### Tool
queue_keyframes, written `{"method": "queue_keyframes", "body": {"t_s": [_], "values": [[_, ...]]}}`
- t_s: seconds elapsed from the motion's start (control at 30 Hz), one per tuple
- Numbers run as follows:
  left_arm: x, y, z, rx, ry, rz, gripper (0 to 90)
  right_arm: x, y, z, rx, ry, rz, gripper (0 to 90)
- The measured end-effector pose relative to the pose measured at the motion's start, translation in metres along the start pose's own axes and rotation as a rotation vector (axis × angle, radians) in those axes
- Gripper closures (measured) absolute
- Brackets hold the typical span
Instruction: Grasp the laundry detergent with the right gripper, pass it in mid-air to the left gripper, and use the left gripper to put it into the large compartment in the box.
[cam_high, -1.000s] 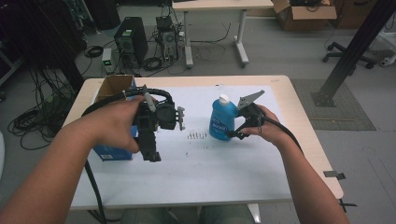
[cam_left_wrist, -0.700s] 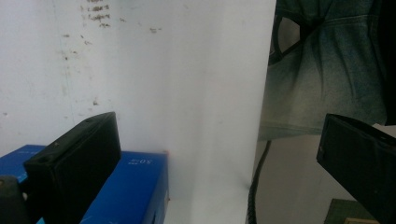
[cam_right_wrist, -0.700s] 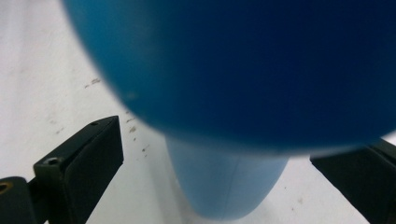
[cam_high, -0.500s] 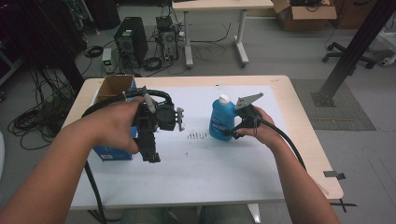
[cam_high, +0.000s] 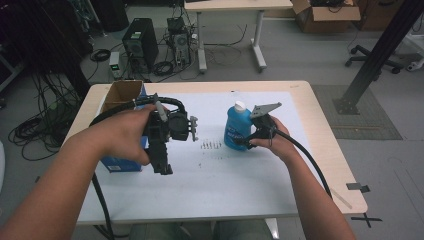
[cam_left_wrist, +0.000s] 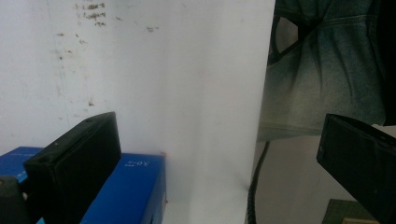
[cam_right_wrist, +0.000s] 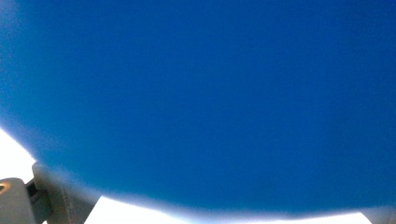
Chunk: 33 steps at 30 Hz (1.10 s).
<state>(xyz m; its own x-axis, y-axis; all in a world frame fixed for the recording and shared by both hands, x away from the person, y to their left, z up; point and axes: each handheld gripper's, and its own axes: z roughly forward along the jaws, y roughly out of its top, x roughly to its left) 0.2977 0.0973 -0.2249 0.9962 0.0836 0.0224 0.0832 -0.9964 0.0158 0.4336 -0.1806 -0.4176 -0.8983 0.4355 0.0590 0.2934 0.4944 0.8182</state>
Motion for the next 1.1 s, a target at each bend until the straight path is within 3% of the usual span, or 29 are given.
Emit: {"method": "queue_keyframes", "body": {"t_s": [0.17,1.1], "values": [[0.0004,-0.0006,0.0009,0.000,0.000,-0.002,0.2,0.0011,-0.0005,-0.0003,-0.016,-0.027,0.000,6.5],[0.0017,0.0007,0.0018,-0.003,-0.001,-0.003,0.2,0.0053,-0.0060,-0.0012,-0.095,-0.048,-0.029,26.8]]}}
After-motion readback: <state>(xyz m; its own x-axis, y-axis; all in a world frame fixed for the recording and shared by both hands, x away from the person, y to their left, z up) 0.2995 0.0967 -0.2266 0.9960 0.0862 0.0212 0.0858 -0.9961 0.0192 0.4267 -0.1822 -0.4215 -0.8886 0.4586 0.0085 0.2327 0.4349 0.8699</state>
